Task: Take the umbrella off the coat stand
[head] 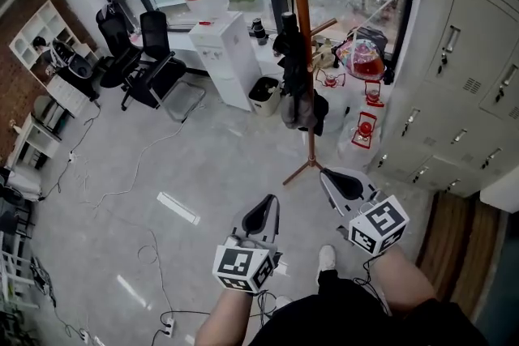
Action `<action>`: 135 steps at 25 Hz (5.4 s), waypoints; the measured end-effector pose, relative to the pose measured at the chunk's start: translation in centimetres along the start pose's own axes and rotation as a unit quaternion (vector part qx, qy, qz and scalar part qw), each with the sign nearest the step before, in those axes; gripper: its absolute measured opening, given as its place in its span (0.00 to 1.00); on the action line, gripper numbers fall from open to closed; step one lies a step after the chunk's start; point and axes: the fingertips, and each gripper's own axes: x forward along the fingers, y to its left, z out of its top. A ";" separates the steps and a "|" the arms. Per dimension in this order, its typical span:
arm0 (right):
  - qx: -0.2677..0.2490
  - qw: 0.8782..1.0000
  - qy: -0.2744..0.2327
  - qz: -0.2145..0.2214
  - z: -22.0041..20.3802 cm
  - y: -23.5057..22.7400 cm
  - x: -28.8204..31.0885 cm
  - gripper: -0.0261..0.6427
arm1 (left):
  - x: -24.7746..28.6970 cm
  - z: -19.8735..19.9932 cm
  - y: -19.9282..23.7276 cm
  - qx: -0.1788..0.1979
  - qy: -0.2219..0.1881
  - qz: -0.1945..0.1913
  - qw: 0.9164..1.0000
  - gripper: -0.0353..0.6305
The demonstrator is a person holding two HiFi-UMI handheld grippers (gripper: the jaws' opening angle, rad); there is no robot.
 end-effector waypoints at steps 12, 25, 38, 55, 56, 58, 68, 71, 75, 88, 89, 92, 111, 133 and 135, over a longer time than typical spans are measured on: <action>0.009 1.000 -0.013 0.011 1.5 -6.9 1.4 0.12 | 6.7 2.5 -1.0 0.015 -0.004 0.017 1.000 0.09; -0.012 0.999 -0.019 0.036 3.7 -10.2 2.1 0.12 | 10.8 5.2 -1.8 0.015 -0.040 0.015 0.999 0.09; -0.002 0.999 -0.030 0.027 4.5 -13.1 3.3 0.12 | 14.6 6.6 -0.1 0.031 -0.029 0.028 0.999 0.09; 0.003 0.998 -0.025 -0.052 5.4 -19.7 9.8 0.12 | 25.0 9.4 7.3 0.032 -0.026 -0.025 0.999 0.09; 0.004 0.998 -0.023 -0.056 5.3 -20.1 10.3 0.12 | 25.7 9.5 7.9 0.032 -0.025 -0.029 0.999 0.09; 0.006 0.998 -0.018 -0.065 5.2 -20.9 11.3 0.12 | 27.2 9.5 8.9 0.029 -0.021 -0.037 0.999 0.09; 0.020 0.994 0.004 -0.112 3.9 -24.2 14.2 0.12 | 33.4 9.6 11.8 0.026 -0.010 -0.084 0.996 0.27; 0.025 0.992 0.010 -0.123 3.6 -24.7 14.9 0.12 | 34.8 9.6 11.7 0.036 -0.007 -0.111 0.993 0.40; 0.029 0.990 0.015 -0.139 3.3 -25.3 15.3 0.12 | 36.7 9.6 11.6 0.040 -0.003 -0.132 0.990 0.48; 0.035 0.980 0.013 -0.195 3.0 -27.0 15.0 0.12 | 40.6 9.8 10.5 0.045 0.008 -0.200 0.979 0.51; 0.036 0.979 0.012 -0.198 2.9 -27.2 15.0 0.12 | 40.8 9.9 10.4 0.046 0.008 -0.204 0.978 0.51; 0.040 0.977 0.011 -0.209 2.8 -27.5 14.9 0.12 | 41.3 9.8 10.3 0.048 0.010 -0.214 0.976 0.51; 0.049 0.970 -0.002 -0.236 2.3 -26.8 13.7 0.12 | 41.8 9.5 9.8 0.058 0.017 -0.235 0.970 0.51; 0.023 0.975 -0.012 -0.219 4.4 -25.7 13.7 0.12 | 39.5 13.8 10.3 0.047 -0.017 -0.218 0.975 0.49; 0.022 0.976 -0.013 -0.217 4.6 -25.5 13.7 0.12 | 39.2 14.2 10.5 0.043 -0.022 -0.215 0.975 0.49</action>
